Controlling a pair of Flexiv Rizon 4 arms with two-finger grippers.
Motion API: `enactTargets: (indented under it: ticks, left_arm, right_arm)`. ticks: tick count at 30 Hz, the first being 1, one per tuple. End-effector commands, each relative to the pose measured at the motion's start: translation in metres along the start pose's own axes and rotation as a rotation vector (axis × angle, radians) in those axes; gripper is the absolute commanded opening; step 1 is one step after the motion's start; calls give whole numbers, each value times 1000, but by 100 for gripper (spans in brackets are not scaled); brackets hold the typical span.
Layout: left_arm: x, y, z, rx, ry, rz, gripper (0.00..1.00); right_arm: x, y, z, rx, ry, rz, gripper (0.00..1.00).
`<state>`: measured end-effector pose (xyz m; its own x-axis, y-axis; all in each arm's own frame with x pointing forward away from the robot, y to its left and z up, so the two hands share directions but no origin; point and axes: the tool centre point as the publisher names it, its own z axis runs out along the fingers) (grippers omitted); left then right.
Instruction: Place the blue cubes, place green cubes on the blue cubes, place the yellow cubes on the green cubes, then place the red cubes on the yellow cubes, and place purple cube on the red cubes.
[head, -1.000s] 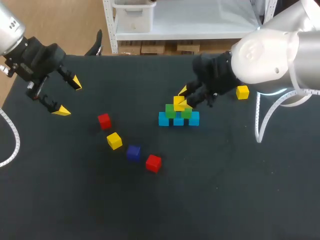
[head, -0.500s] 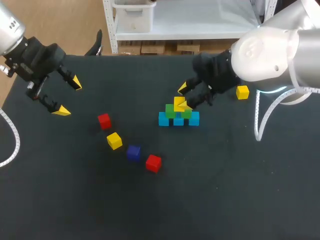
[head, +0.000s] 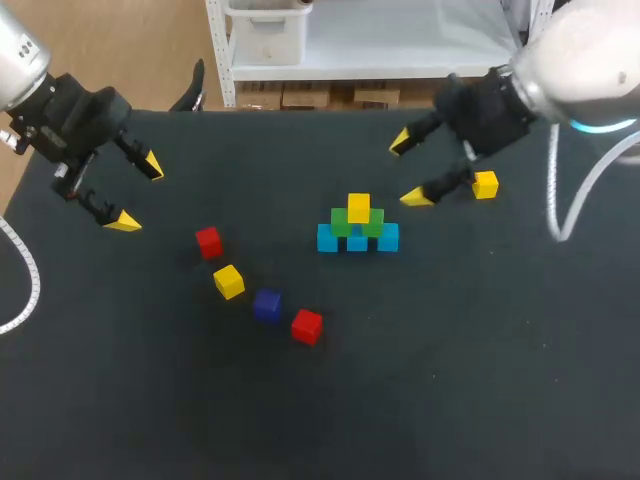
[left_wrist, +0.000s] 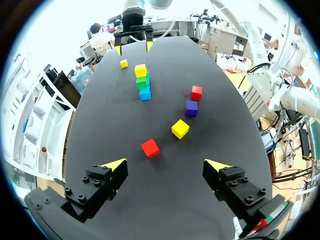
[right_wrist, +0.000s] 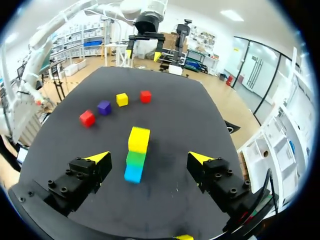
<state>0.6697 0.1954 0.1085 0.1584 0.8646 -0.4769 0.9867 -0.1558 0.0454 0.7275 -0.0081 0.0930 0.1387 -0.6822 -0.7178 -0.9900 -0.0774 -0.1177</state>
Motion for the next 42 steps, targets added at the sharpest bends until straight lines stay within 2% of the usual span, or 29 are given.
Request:
enactTargets:
  ticks: [1, 2, 5, 11, 22, 29, 42]
  left_arm:
    - [1, -1, 0, -2, -1, 2, 100]
    - [1, -1, 0, -2, -1, 2, 100]
    - [1, -1, 0, -2, -1, 2, 100]
    - [1, -1, 0, -2, -1, 2, 100]
    - [1, -1, 0, -2, -1, 2, 100]
    - [1, -1, 0, -2, -1, 2, 100]
    - [1, -1, 0, -2, -1, 2, 100]
  right_arm:
    - [16, -6, -25, -73, -17, -20, 100]
    - [20, -7, -28, -103, -13, -35, 100]
    - [31, -8, -36, -107, 21, -42, 100]
    - [62, -9, -53, -66, 70, -32, 100]
    - [131, -31, -78, -18, 83, -12, 100]
    - [161, -48, -76, -40, 99, -22, 100]
    - [191, -72, -59, -66, 97, -53, 100]
